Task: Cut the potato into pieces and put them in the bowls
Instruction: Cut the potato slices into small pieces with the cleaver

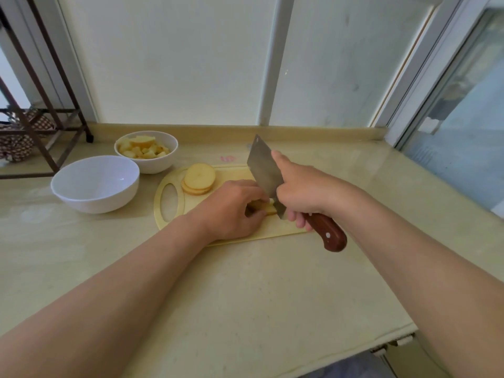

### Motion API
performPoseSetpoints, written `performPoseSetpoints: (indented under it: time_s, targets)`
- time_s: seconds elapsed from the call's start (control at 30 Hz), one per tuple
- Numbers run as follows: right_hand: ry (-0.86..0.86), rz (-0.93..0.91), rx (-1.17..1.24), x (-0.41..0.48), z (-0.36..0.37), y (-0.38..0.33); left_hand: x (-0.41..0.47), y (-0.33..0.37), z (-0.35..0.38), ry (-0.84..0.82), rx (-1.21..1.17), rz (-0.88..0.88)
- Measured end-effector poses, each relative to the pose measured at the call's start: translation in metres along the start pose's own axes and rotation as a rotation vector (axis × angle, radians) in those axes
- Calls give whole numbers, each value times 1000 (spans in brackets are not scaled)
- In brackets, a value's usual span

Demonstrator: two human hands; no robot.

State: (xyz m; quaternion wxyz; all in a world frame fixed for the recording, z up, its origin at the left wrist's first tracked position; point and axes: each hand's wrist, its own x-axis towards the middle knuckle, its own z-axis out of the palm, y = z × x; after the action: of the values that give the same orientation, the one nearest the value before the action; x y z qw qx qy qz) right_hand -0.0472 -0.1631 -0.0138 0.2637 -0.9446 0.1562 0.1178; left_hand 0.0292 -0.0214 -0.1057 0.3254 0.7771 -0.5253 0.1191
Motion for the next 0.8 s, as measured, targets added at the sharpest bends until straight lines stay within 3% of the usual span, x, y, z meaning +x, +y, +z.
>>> performPoseSetpoints:
  time_s: [0.8]
  targets:
    - [29, -51, 78, -41, -9, 6, -1, -4, -1, 20, 43, -34]
